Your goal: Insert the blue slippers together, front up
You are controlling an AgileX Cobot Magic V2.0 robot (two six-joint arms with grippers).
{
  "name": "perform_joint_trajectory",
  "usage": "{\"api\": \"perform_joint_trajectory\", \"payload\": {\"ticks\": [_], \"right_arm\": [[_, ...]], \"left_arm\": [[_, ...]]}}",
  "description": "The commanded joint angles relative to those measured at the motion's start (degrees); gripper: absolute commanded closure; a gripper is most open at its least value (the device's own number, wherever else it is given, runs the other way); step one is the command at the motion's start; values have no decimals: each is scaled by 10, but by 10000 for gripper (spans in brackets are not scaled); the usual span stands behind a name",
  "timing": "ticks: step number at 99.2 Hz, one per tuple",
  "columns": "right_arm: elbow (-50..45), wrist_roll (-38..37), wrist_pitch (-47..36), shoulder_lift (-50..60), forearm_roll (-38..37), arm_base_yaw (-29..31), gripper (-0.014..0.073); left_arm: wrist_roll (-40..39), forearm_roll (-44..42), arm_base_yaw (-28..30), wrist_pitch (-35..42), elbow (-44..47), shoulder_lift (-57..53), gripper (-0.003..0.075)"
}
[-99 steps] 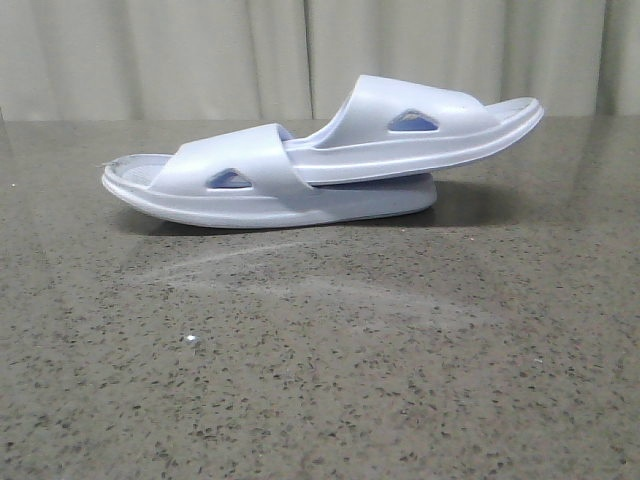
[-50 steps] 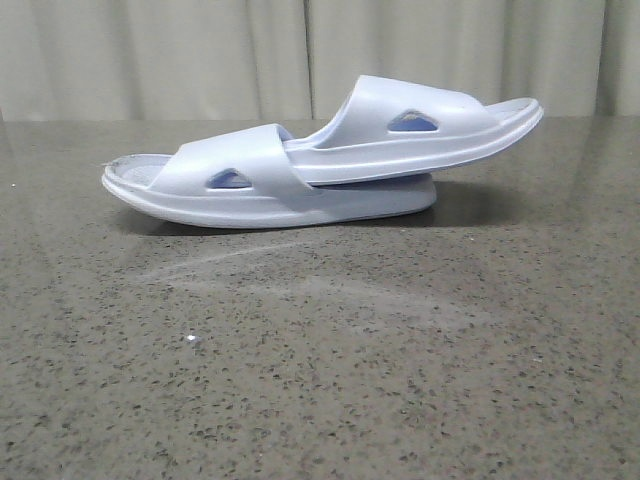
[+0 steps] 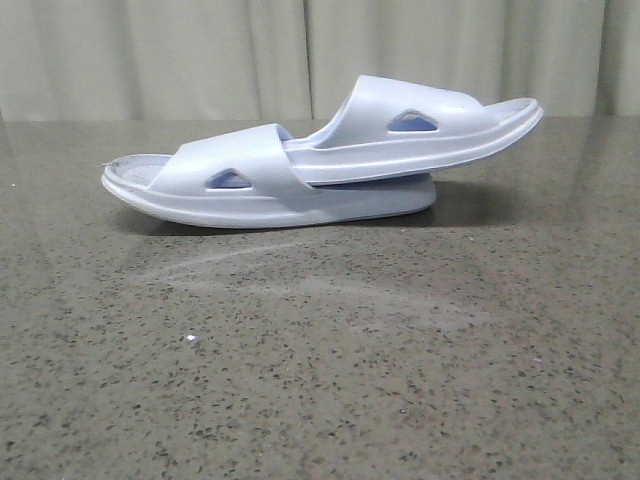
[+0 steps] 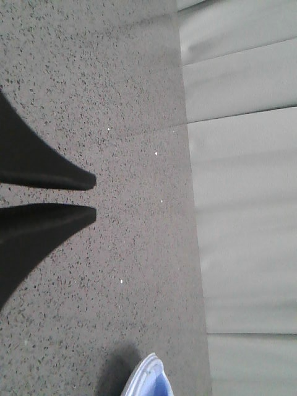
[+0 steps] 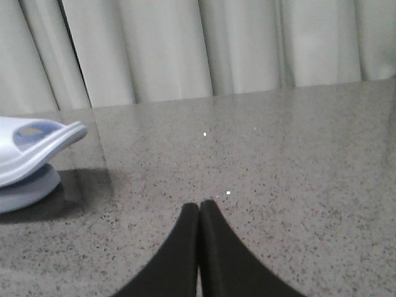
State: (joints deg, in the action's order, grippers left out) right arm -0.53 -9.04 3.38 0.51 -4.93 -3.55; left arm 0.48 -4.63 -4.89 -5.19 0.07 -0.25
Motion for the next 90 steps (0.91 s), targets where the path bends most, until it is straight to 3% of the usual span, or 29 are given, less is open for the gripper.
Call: {"api": "perform_joint_trajectory", "payload": {"ticks": [1,90], "right_arm": [[-7,0,-59,13,-8,4,701],[-12,0,-52,13,-8,4,701]], "left_arm": [[-5,4,1,41,5,-16,704],[-5,4,1,41,5,-16,704]]}}
